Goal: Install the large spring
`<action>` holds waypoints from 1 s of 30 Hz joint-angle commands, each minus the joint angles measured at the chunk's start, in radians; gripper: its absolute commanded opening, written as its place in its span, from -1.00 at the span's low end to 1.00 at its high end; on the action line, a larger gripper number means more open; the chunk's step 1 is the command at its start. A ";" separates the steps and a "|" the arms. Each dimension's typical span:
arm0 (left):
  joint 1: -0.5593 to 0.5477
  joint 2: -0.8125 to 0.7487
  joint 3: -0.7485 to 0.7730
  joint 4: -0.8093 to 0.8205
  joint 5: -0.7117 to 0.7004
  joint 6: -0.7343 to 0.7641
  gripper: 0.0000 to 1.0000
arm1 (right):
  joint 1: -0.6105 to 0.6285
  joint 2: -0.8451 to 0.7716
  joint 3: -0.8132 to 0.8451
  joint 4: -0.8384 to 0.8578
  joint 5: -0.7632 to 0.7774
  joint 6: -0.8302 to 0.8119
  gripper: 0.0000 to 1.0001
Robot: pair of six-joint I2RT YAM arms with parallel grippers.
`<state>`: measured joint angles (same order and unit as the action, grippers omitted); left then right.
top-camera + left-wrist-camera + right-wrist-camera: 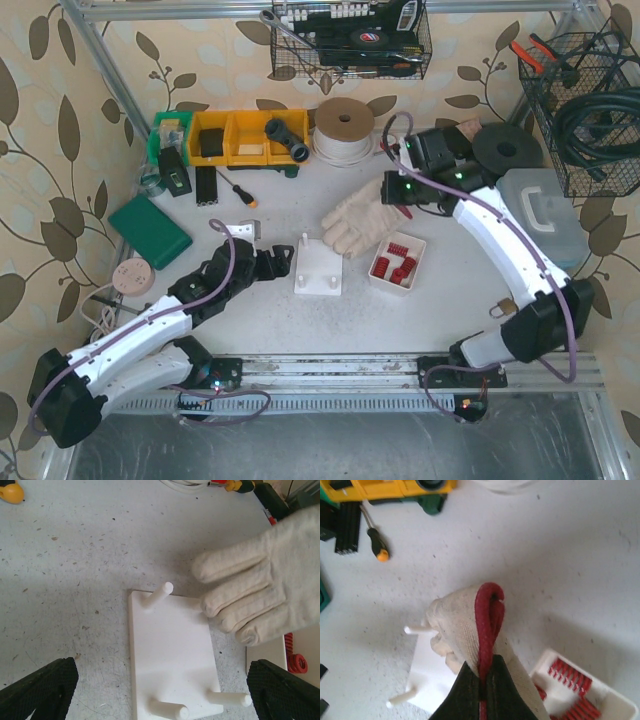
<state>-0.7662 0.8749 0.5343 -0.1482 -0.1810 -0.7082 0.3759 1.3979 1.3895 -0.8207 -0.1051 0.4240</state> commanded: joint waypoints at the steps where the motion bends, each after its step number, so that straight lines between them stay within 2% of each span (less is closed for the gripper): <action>1: -0.004 -0.006 -0.006 0.050 -0.011 0.016 0.90 | 0.003 0.114 0.186 -0.019 0.002 -0.073 -1.00; 6: -0.004 0.002 -0.009 0.063 -0.016 0.021 0.88 | -0.006 0.257 0.422 -0.038 0.040 -0.118 -1.00; 11: -0.005 0.013 -0.012 0.079 -0.021 0.026 0.87 | -0.047 0.398 0.545 -0.017 0.006 -0.127 -1.00; 17: -0.004 0.045 0.006 0.077 -0.016 0.040 0.87 | -0.142 0.538 0.529 0.095 -0.083 -0.106 -1.00; 22: -0.004 0.064 0.016 0.078 -0.016 0.045 0.87 | -0.235 0.628 0.424 0.222 -0.145 -0.074 -1.00; 25: -0.004 0.078 0.022 0.079 -0.015 0.049 0.86 | -0.261 0.691 0.436 0.210 -0.135 -0.105 -1.00; 30: -0.004 0.106 0.038 0.076 -0.014 0.055 0.86 | -0.277 0.753 0.503 0.116 -0.034 -0.155 -1.00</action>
<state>-0.7662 0.9649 0.5289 -0.1024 -0.1822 -0.6800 0.0959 2.1326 1.8282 -0.6621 -0.1886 0.3084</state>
